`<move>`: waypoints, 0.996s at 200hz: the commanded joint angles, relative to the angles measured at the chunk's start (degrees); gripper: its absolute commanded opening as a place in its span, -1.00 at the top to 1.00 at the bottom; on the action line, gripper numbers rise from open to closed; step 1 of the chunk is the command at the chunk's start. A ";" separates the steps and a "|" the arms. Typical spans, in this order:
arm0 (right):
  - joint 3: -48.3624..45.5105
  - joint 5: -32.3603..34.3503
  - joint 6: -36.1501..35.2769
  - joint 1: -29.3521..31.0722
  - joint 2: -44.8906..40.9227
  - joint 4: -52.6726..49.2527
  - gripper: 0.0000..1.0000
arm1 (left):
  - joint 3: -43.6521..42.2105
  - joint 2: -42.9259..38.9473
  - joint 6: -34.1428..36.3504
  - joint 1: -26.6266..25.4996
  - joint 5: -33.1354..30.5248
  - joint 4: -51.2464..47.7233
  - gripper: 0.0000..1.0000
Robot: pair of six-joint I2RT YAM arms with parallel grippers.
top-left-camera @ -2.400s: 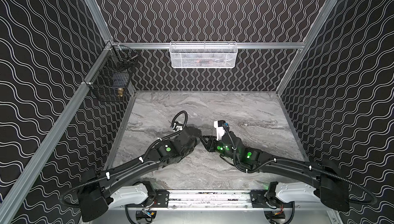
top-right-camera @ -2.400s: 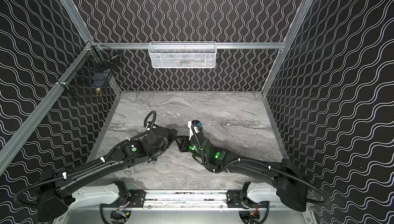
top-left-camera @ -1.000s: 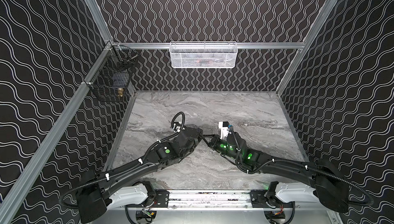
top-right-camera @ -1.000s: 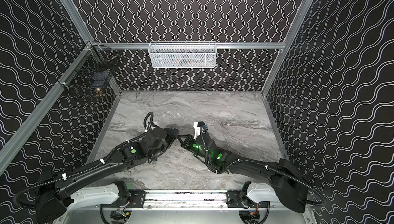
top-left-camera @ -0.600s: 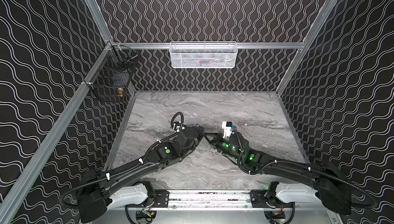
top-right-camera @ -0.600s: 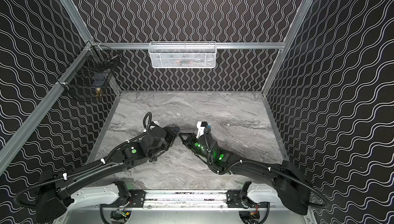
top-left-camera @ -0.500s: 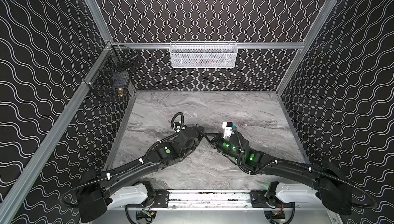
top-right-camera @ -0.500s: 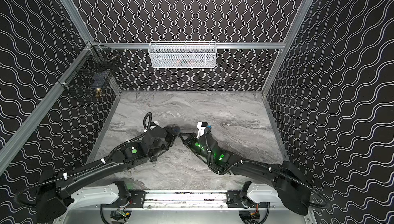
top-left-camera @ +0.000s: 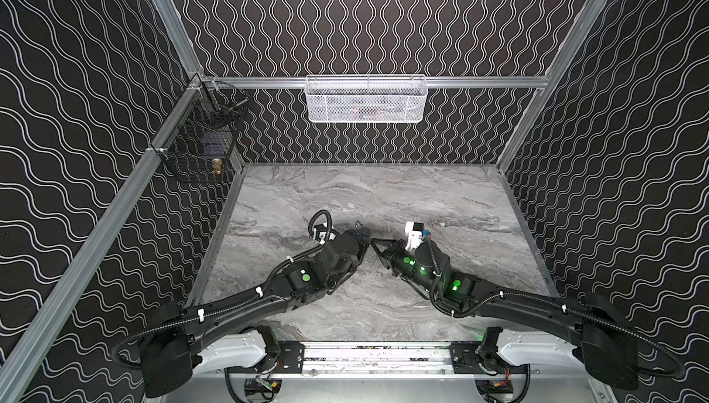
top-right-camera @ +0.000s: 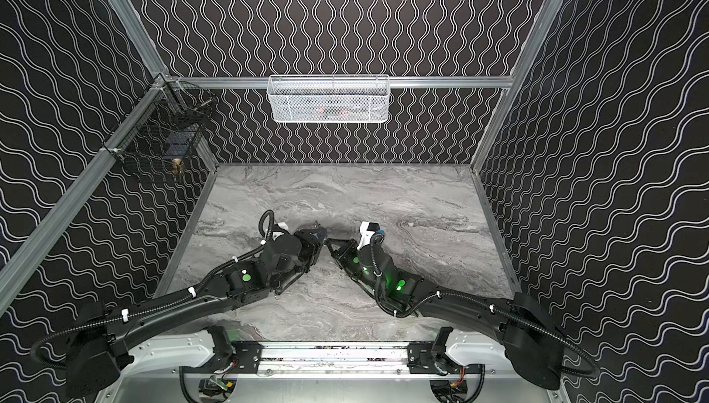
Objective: Unlock with the key
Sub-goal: 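Open the right gripper off the key and pull it away from the padlock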
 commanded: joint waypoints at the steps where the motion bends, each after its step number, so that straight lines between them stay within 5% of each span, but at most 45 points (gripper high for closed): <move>1: 0.99 -1.84 2.04 0.80 -1.44 11.27 1.00 | -1.57 0.69 -2.82 -0.64 7.00 4.44 1.00; 56: -0.36 -2.29 -2.87 1.08 0.56 12.34 1.00 | 1.36 0.03 2.09 -0.64 5.29 -1.48 1.00; 124: -1.82 -0.57 -10.92 1.13 -2.81 6.96 0.22 | 4.85 -2.62 13.82 -0.21 -5.97 -13.17 1.00; 164: -1.53 0.26 -16.81 1.03 -6.47 1.15 -0.01 | 6.78 -5.65 24.58 0.15 -10.68 -18.09 1.00; 199: 2.77 -0.47 -26.11 -0.14 -8.99 -11.40 -0.19 | 8.51 -8.63 46.63 0.15 -11.64 -18.08 1.00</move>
